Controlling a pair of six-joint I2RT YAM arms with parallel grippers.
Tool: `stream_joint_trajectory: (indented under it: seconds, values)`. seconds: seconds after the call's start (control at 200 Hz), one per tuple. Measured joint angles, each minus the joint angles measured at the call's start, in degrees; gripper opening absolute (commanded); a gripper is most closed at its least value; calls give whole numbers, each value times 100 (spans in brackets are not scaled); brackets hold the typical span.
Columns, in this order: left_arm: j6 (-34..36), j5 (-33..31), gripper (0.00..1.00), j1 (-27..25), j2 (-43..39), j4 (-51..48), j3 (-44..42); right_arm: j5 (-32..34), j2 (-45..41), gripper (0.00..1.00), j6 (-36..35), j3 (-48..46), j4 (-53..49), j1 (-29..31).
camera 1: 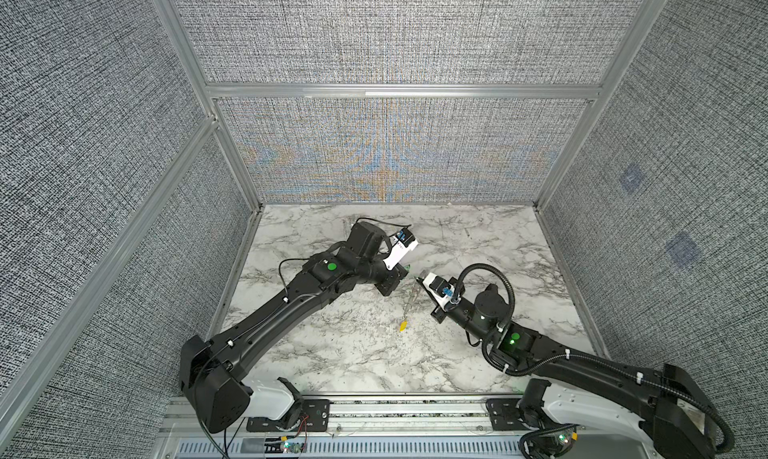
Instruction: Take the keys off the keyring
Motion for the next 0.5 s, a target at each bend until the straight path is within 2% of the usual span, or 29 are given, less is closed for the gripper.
stream_joint_trajectory:
  seconds: [0.305, 0.5]
  values:
    - [-20, -107, 0, 162, -15, 83, -531, 7, 7, 0, 70, 37, -138, -37]
    - [-125, -195, 0, 284, -57, 575, -1241, 22, -20, 0, 166, 70, -505, -214]
